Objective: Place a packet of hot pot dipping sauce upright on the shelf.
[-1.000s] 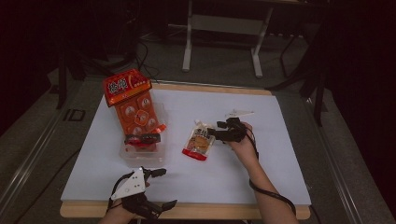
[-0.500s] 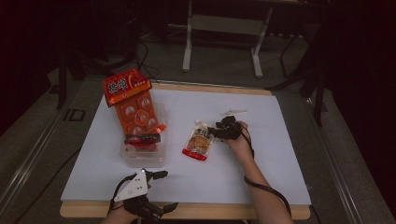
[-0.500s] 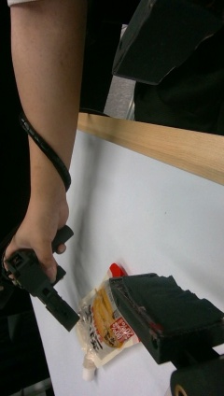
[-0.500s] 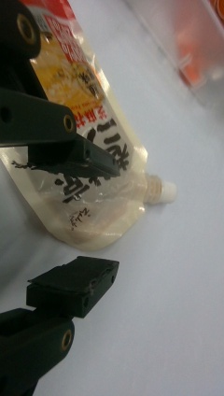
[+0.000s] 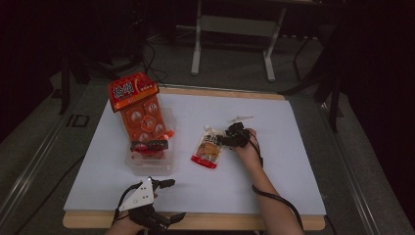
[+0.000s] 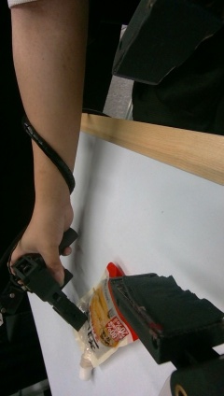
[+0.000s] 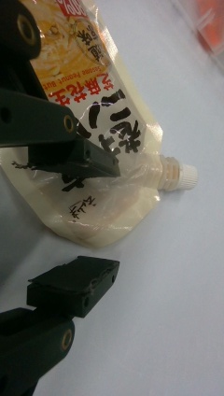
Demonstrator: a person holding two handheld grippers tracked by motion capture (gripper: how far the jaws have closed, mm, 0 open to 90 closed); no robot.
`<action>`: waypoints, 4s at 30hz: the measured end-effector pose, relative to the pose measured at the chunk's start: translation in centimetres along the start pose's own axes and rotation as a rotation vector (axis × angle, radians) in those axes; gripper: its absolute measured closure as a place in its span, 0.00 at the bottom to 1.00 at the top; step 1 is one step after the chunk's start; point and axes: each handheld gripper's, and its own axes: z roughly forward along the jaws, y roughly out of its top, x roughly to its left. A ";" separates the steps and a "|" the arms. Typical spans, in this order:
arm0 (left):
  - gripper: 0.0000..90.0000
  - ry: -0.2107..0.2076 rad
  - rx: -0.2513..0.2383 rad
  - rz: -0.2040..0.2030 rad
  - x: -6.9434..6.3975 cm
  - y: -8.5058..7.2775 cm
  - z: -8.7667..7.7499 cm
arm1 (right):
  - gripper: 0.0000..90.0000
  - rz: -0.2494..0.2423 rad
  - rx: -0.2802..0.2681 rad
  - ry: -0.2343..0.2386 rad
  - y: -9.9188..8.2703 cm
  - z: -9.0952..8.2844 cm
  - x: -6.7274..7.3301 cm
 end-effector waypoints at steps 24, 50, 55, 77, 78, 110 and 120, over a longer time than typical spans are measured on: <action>0.03 -0.011 -0.001 -0.007 0.1 -0.1 0.2 | 1.00 -0.013 -0.014 0.022 0.7 -1.9 1.6; 0.04 -0.034 -0.041 0.026 0.4 -0.4 0.8 | 1.00 -0.103 -0.192 0.183 2.8 -8.7 5.3; 0.06 -0.017 -0.044 0.028 0.4 -0.3 0.7 | 1.00 -0.163 -0.214 0.208 3.0 -9.9 6.9; 0.04 0.013 -0.061 -0.055 1.1 1.6 -0.2 | 1.00 -0.255 -0.294 0.256 2.5 -16.5 8.6; 0.04 0.013 -0.054 -0.051 1.1 1.8 -0.1 | 1.00 -0.259 -0.302 0.260 2.3 -17.0 8.7; 0.19 -0.030 -0.080 0.038 2.9 7.7 0.8 | 1.00 -0.375 -0.370 0.453 -0.6 -23.3 13.5; 0.54 -0.096 -0.079 0.043 3.1 8.9 2.3 | 1.00 -0.386 -0.361 0.479 -0.8 -23.1 14.2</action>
